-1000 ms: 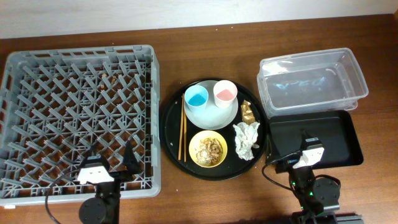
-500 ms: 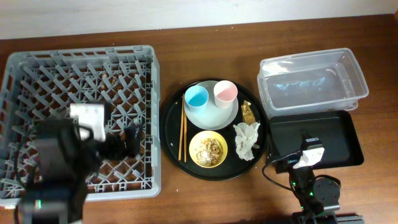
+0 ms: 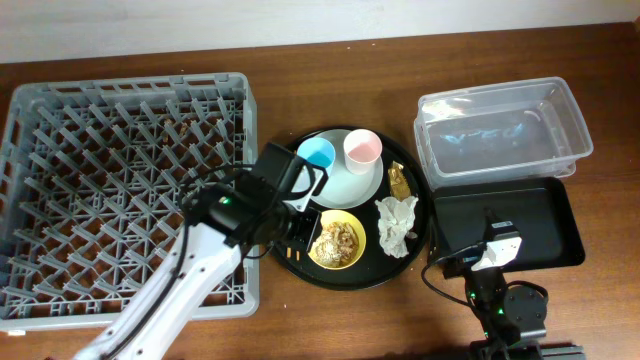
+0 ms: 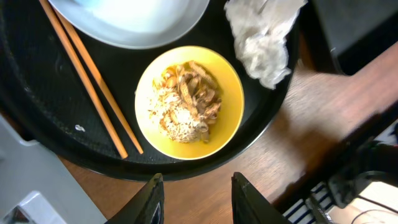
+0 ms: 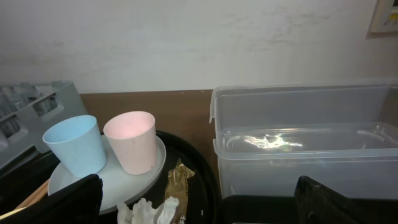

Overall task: Sort waste into correct bins and load items into the dishwasher rack
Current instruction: 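Grasp the blue cup with the left gripper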

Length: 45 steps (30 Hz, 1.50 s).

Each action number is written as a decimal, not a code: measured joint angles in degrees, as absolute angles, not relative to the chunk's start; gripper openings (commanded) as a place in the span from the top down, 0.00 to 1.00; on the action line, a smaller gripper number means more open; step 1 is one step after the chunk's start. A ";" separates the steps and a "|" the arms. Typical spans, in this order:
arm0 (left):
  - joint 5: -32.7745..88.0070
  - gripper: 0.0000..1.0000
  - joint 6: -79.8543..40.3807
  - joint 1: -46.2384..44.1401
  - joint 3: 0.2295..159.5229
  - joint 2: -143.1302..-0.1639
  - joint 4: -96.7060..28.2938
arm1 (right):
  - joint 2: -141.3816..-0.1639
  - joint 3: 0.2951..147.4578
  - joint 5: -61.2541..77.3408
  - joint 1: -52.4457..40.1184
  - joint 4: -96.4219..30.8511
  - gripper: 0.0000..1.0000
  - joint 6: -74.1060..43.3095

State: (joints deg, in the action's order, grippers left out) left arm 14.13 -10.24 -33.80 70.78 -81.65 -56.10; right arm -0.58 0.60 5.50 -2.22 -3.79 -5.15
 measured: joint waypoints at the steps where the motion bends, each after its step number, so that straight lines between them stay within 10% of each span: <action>1: 13.39 0.66 -10.52 -34.13 70.78 -83.31 -55.96 | -0.58 0.60 5.50 -2.22 -3.79 0.01 -5.17; 21: 2.09 0.72 -13.15 -42.81 70.78 -87.29 -56.10 | -0.58 0.58 5.50 -2.22 -3.79 0.01 -5.17; 23: 2.63 0.65 -13.15 -42.81 70.78 -87.29 -55.92 | -0.58 0.58 5.50 -2.22 -3.79 0.01 -5.19; 25: 3.22 0.35 -13.30 -43.20 70.78 -87.29 -53.65 | -0.58 0.58 5.50 -2.22 -3.79 0.01 -5.17; 29: 3.16 0.22 -15.05 -43.29 70.76 -87.29 -47.51 | -0.58 0.60 5.50 -2.22 -3.79 0.01 -5.15; 45: -6.96 0.28 -15.07 -42.81 70.78 -87.33 -44.49 | -0.58 0.60 5.50 -2.22 -3.79 0.01 -5.15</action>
State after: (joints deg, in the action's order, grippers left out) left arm -6.96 -15.07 -42.81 70.78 -87.33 -44.49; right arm -0.58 0.60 5.50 -2.22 -3.79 -5.15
